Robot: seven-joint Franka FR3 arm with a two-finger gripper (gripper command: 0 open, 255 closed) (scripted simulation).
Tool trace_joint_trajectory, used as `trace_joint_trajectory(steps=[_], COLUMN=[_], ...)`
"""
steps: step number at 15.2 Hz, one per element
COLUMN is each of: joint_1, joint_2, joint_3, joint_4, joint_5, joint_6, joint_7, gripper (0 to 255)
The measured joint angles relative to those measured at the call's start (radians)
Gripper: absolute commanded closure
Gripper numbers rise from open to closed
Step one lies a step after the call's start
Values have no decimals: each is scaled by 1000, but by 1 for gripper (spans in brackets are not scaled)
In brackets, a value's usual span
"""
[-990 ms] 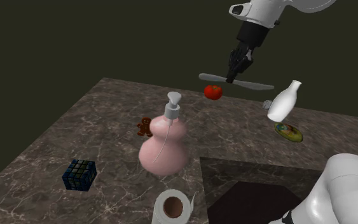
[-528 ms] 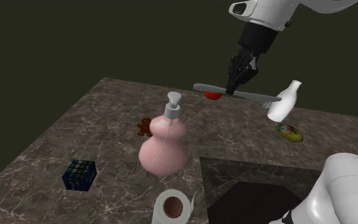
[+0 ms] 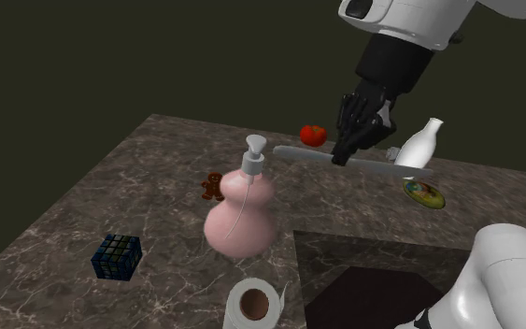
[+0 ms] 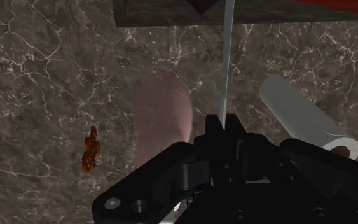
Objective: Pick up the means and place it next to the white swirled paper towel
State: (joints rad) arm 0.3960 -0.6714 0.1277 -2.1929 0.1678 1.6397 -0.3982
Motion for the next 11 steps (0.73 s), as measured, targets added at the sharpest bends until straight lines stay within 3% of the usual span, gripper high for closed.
trace_joint_trajectory(steps=[11], joint_1=[64], joint_2=[25], joint_3=[235], joint_4=[57], joint_5=[103], joint_6=[16], joint_7=[266], gripper=[255])
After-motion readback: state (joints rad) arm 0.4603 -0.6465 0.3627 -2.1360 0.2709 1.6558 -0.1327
